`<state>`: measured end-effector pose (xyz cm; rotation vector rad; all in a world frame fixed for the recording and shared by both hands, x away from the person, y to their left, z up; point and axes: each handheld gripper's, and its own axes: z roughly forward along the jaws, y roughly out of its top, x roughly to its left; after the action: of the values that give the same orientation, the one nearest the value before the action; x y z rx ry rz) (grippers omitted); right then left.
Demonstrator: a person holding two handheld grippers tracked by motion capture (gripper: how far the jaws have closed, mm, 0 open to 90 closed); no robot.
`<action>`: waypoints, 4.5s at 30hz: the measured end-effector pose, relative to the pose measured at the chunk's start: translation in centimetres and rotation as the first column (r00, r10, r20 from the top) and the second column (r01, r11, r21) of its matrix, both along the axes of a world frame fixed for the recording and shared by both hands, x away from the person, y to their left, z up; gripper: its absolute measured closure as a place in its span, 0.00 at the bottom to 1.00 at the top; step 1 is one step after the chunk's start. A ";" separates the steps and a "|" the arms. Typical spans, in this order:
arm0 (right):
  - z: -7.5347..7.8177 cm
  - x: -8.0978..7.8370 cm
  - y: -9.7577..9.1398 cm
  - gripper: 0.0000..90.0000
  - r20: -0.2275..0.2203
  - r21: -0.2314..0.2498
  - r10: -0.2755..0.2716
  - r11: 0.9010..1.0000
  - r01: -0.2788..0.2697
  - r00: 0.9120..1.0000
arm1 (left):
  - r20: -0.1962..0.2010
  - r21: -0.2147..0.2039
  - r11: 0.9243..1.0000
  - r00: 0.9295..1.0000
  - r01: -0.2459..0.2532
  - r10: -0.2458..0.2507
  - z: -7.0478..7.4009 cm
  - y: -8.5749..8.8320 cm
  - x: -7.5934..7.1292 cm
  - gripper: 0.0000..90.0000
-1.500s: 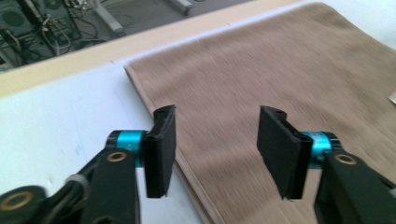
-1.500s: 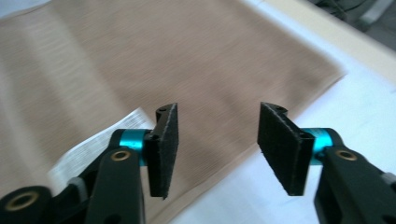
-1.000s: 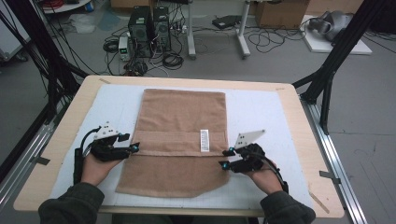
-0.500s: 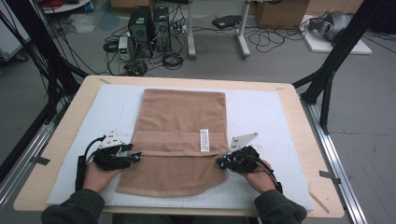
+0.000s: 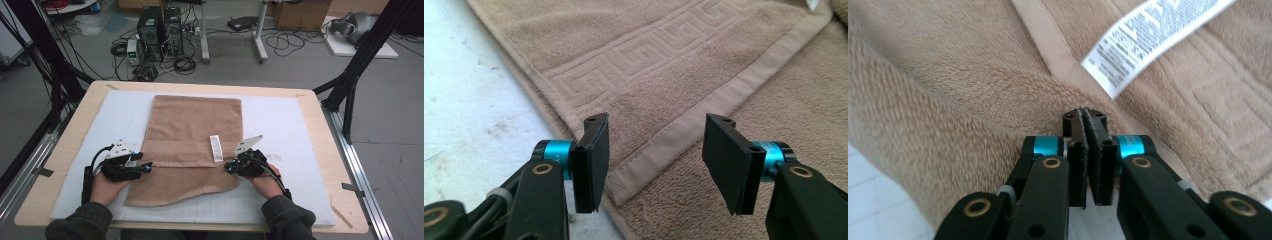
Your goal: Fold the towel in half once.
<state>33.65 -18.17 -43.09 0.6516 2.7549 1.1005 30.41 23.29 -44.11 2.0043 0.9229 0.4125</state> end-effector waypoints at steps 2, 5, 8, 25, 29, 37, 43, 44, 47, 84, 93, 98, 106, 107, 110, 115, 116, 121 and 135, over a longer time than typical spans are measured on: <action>0.4 -0.2 -0.2 0.90 0.011 0.021 0.003 1.000 -0.003 1.000 | 0.007 -0.006 1.000 1.000 0.003 -0.003 0.2 -0.1 -0.3 0.49; 1.6 -1.5 -1.0 0.83 0.034 0.064 0.014 0.998 -0.016 0.999 | 0.015 -0.003 1.000 1.000 0.012 -0.011 0.4 0.0 -0.6 0.49; 2.4 -3.0 -1.8 0.80 0.051 0.087 0.033 0.996 -0.037 0.998 | 0.018 -0.001 1.000 1.000 0.011 -0.011 0.2 0.1 -0.9 0.49; -0.2 -5.3 -2.2 0.96 -0.052 0.077 0.151 0.986 -0.146 0.987 | 0.001 -0.003 0.999 0.999 0.032 -0.032 -0.6 0.1 -1.8 0.49; 1.1 -4.3 -1.1 0.96 0.007 0.068 0.131 0.989 -0.131 0.991 | 0.005 -0.011 0.999 1.000 0.031 -0.031 -0.5 0.2 -1.7 0.49; -0.3 -1.6 0.5 0.95 -0.032 0.017 0.072 0.997 -0.072 0.997 | 0.008 -0.014 0.999 0.999 0.036 -0.036 -0.4 0.2 -1.7 0.49; 0.6 -2.8 -0.3 0.87 -0.005 0.028 0.070 0.997 -0.070 0.998 | 0.008 -0.007 0.999 0.999 0.045 -0.045 -0.4 0.1 -1.8 0.49; 0.7 -3.1 -0.5 0.86 0.003 0.034 0.070 0.997 -0.070 0.998 | 0.008 -0.009 0.999 0.999 0.046 -0.046 -0.4 0.1 -1.9 0.49; 1.2 -4.1 -1.2 0.80 -0.003 0.069 0.084 0.994 -0.083 0.996 | 0.012 -0.015 0.999 0.999 0.050 -0.050 -0.3 0.0 -2.2 0.49; -0.4 -6.4 -2.6 0.99 -0.078 0.020 0.163 0.987 -0.162 0.984 | -0.002 -0.045 0.998 0.999 0.033 -0.033 -0.2 -0.1 -0.7 0.55; 1.2 -4.4 -3.4 0.81 -0.002 0.055 0.052 0.997 -0.052 0.999 | 0.005 -0.050 0.998 1.000 0.030 -0.030 0.4 -0.4 0.4 0.59; 1.0 -1.5 -2.7 0.72 0.040 0.034 -0.030 0.999 0.028 0.999 | -0.039 -0.034 0.999 0.999 -0.004 0.002 -0.4 0.0 1.6 0.60; -0.2 2.0 -2.0 0.67 0.032 0.006 -0.099 0.995 0.099 0.995 | -0.049 -0.026 0.999 0.998 -0.028 0.027 -0.9 -0.1 2.3 0.74; -0.6 2.2 -2.0 0.68 0.012 -0.001 -0.095 0.995 0.095 0.995 | -0.044 -0.018 1.000 0.999 -0.024 0.023 -0.9 -0.1 2.3 0.78; -0.6 2.4 -2.2 0.87 0.002 0.019 -0.086 0.996 0.086 0.996 | -0.045 -0.016 1.000 0.999 -0.023 0.022 -0.9 -0.1 2.3 0.88; -0.5 2.4 -2.1 0.95 0.001 0.033 -0.076 0.997 0.076 0.997 | -0.045 -0.013 1.000 0.999 -0.017 0.016 -0.6 0.0 2.0 0.96; -0.4 2.3 -2.2 0.95 0.005 0.035 -0.078 0.996 0.077 0.997 | -0.039 -0.016 1.000 0.999 -0.019 0.019 -0.5 0.0 1.9 0.96; 0.7 1.8 -2.4 0.95 0.035 0.075 -0.074 0.995 0.071 0.997 | -0.026 -0.043 0.999 1.000 -0.013 0.012 0.5 0.4 1.2 0.97; 3.9 -2.0 -2.9 0.95 0.075 0.116 -0.006 0.993 -0.003 0.997 | 0.016 -0.057 0.997 0.999 0.048 -0.047 3.1 1.2 -2.3 0.97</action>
<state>31.70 -21.06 -39.21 0.6113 2.6429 1.2660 28.08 24.50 -41.02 1.9648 0.8672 0.3698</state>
